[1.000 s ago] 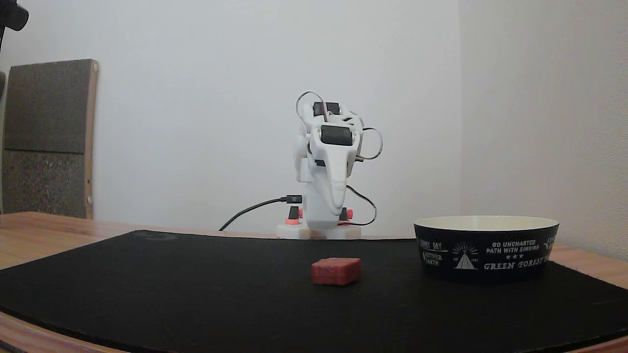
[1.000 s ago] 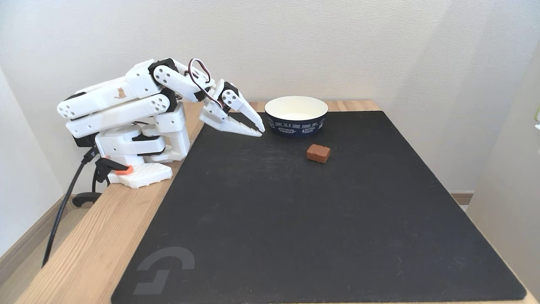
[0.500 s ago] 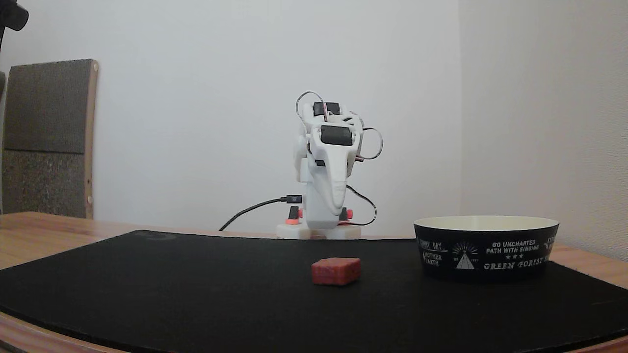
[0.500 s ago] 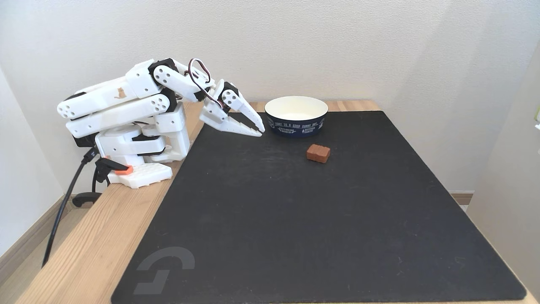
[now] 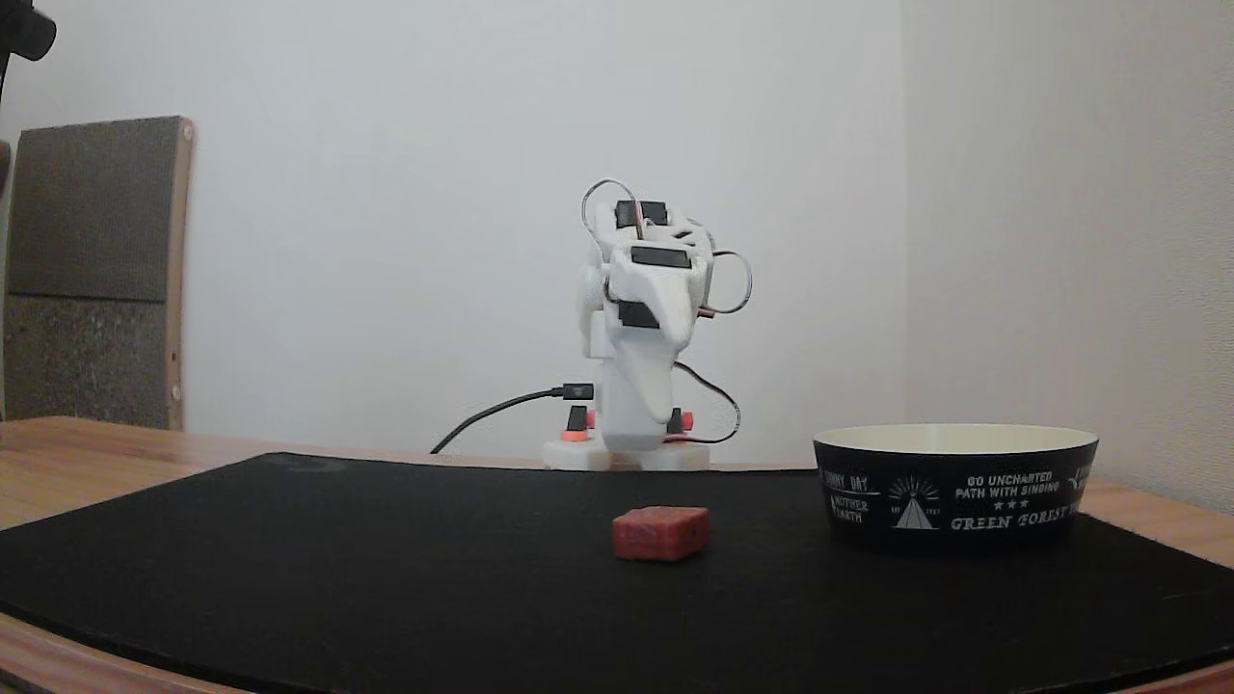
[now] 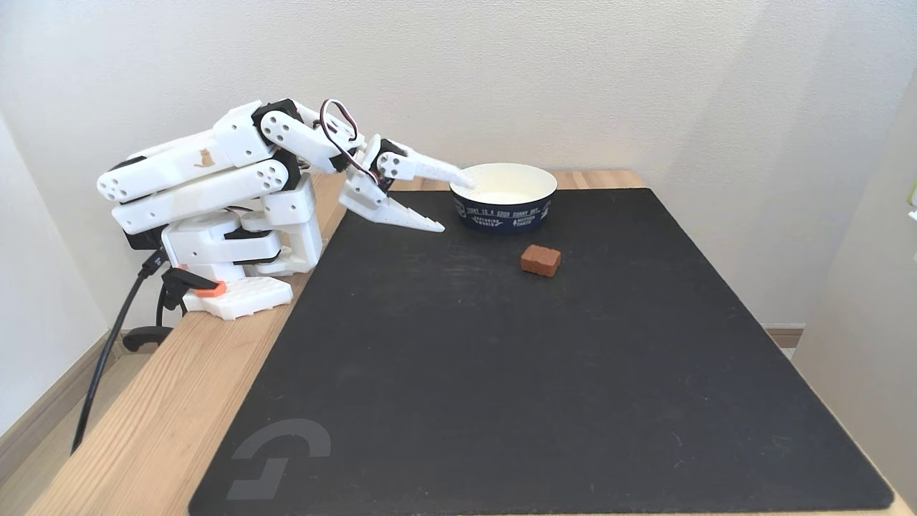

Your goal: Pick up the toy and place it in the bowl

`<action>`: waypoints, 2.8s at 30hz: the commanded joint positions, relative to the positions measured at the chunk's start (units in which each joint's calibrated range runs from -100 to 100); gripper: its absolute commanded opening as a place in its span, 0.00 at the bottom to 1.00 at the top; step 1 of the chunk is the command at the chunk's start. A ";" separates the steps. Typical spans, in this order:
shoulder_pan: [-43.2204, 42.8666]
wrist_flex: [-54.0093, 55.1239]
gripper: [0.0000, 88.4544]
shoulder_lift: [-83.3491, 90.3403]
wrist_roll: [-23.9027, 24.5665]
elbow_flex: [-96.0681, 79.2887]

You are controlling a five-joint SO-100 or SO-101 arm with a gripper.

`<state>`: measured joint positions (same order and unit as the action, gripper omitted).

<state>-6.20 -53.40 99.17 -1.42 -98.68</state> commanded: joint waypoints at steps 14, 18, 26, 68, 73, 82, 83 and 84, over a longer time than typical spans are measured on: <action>8.25 1.66 0.39 -51.44 -11.37 39.24; 10.34 1.41 0.38 -65.03 -16.12 49.06; 9.84 1.24 0.38 -80.20 -14.66 60.69; 3.73 -6.64 0.38 -130.81 -26.66 105.93; 4.15 -8.58 0.25 -130.72 -26.51 104.31; 3.73 -11.38 0.17 -130.22 -26.56 103.86; 3.82 -11.38 0.10 -130.14 -26.56 103.86; 3.90 -11.38 0.05 -130.14 -26.56 103.86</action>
<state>-2.12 -63.19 -30.56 -28.13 6.57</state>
